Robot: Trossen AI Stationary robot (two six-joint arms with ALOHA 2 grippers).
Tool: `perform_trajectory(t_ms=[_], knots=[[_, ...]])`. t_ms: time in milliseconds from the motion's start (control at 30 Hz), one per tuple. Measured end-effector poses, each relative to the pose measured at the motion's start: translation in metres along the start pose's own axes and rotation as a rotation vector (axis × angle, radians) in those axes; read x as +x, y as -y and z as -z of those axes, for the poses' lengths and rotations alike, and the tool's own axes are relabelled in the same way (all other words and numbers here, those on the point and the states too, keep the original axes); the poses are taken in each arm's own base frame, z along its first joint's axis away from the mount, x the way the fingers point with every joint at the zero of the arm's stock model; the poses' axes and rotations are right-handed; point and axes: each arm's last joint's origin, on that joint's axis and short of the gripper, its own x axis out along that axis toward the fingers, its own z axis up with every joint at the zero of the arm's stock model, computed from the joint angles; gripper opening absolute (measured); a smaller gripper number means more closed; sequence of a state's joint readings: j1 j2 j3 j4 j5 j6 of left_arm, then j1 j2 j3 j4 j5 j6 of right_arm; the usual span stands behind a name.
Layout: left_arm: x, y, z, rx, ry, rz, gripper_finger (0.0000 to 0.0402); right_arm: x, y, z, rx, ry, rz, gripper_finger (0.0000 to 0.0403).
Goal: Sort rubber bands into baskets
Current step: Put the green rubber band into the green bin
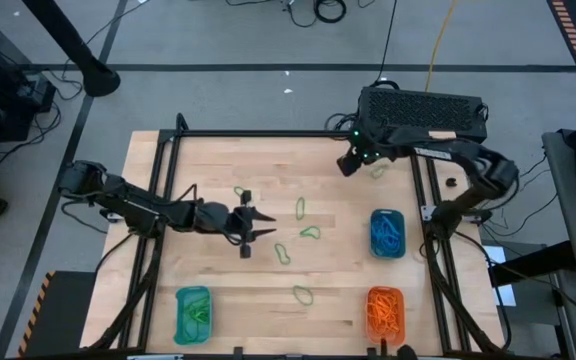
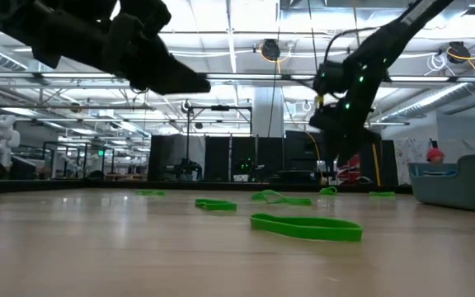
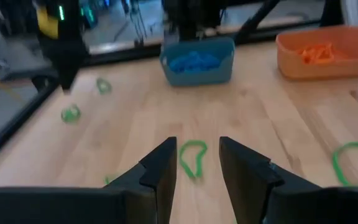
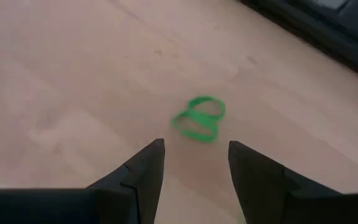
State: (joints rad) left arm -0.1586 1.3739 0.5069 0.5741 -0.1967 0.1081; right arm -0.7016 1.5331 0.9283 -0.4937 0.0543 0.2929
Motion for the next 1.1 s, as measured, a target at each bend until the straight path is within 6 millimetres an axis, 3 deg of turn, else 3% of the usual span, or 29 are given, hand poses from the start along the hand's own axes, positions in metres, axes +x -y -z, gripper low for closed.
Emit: perform_trajectory(t_ms=[233,567,967,1100], knots=[[-0.001,-0.001,-0.008,0.037,0.104,-0.004,0.0129,0.032,0.012,-0.011,0.095,-0.052,0.067,0.0171],[-0.001,0.001,-0.003,0.028,0.051,0.058,0.0129,0.062,0.008,-0.013,0.092,-0.165,0.03,0.0162],[-0.001,0.003,0.0,0.001,0.022,0.093,0.0129,0.059,0.008,-0.011,0.057,-0.21,0.02,0.0015],[-0.001,0.004,0.0,0.002,0.026,0.095,0.0129,0.052,0.008,-0.01,0.048,-0.219,0.01,0.0007]])
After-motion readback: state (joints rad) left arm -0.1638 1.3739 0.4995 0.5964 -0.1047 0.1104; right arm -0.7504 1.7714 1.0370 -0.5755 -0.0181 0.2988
